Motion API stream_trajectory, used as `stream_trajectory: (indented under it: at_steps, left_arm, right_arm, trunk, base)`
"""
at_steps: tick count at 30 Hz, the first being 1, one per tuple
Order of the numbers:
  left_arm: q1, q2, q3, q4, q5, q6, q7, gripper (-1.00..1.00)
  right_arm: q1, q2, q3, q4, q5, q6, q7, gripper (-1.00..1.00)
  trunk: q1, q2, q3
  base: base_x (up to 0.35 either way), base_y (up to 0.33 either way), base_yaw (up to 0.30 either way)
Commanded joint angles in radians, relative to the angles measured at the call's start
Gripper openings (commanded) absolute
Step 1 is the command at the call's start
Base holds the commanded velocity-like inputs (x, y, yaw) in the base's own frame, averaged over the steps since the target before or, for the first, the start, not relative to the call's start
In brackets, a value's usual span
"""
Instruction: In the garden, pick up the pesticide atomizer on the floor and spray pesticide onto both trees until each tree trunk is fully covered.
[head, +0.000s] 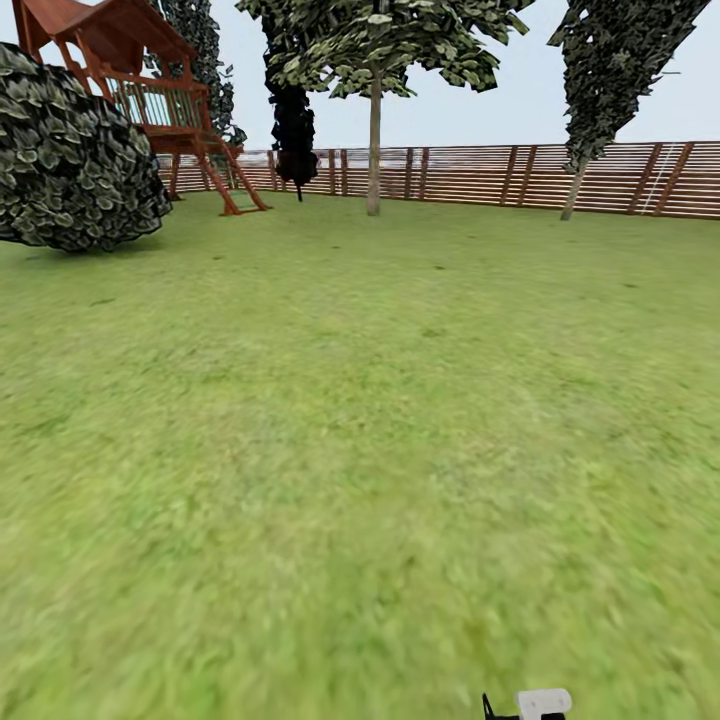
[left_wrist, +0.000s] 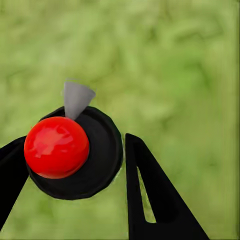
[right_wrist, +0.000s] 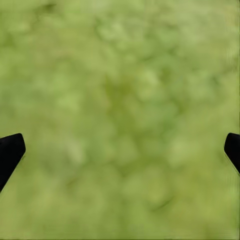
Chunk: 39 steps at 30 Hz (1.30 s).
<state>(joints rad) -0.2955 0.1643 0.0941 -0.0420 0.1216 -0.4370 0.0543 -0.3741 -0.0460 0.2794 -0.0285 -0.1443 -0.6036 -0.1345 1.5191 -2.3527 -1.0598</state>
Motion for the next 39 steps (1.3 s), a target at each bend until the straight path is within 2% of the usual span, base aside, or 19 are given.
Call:
stream_trajectory:
  at_steps: [1,39]
  left_arm:
    - [-0.001,0.000,0.007,0.001,0.000,-0.003,-0.002,-1.00]
    - [0.000,0.003,0.008,0.001,0.001,-0.002,-0.002,-1.00]
  right_arm:
    - [0.000,0.000,0.009,0.000,-0.009,-0.002,-0.002,1.00]
    - [0.000,0.000,0.009,0.000,-0.009,-0.002,-0.002,1.00]
  trunk:
    - [0.000,0.000,-0.001]
    - [0.000,0.000,-0.001]
  base:
    - [0.338,0.000,0.000]
    - [0.338,0.000,0.000]
